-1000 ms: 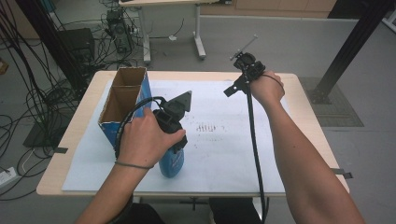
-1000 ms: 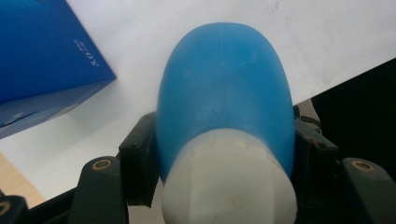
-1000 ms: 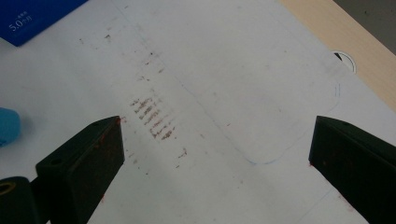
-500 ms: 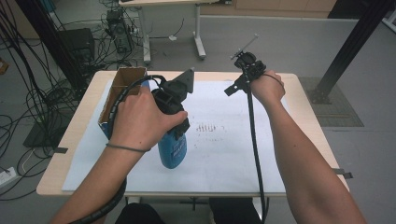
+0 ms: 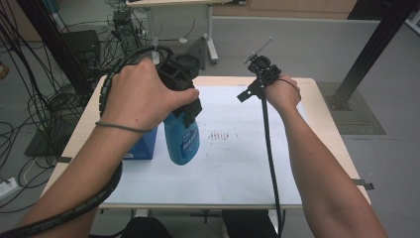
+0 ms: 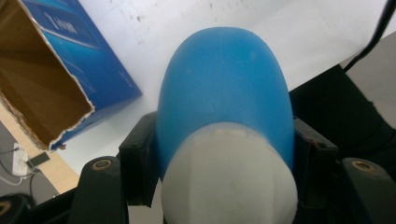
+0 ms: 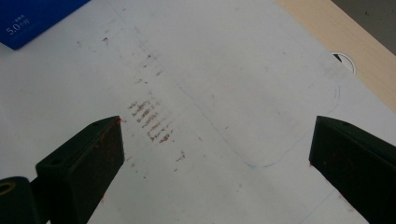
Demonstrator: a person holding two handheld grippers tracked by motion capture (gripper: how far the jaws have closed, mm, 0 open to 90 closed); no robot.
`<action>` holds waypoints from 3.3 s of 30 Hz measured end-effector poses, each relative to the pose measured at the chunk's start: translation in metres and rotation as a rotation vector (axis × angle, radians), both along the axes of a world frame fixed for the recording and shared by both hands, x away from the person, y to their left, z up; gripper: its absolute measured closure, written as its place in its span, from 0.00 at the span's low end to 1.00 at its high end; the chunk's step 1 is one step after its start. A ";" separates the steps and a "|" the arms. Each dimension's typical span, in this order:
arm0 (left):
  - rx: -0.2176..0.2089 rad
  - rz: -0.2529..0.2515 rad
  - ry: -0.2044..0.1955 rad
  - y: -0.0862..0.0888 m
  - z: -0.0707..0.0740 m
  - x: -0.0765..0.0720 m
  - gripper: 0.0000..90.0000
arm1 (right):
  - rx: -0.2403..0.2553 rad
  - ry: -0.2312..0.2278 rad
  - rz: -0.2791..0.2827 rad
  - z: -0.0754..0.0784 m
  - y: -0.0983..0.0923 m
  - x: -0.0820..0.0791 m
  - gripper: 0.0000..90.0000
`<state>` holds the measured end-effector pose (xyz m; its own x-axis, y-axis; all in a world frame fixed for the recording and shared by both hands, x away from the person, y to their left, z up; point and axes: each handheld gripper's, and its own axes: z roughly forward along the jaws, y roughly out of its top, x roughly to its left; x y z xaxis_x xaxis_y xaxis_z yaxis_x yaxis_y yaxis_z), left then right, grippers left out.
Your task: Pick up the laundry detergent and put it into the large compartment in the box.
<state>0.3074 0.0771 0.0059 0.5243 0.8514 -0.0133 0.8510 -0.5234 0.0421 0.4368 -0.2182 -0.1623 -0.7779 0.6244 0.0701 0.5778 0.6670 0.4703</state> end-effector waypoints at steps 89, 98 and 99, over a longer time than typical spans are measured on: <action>-0.016 0.521 -0.183 0.168 -0.008 0.069 0.42 | 0.013 0.015 -0.039 -0.005 -0.016 0.005 0.04; 0.010 0.502 -0.163 0.163 -0.035 0.075 0.42 | 0.020 0.015 -0.036 -0.007 -0.018 0.005 0.03; 0.012 0.503 -0.158 0.163 -0.037 0.076 0.42 | 0.022 0.015 -0.036 -0.007 -0.018 0.005 0.04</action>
<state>0.3833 0.2405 -0.0311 0.0452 0.9980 0.0440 0.9810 -0.0527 0.1868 0.4423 -0.2363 -0.1695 -0.7534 0.6505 0.0960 0.6088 0.6349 0.4756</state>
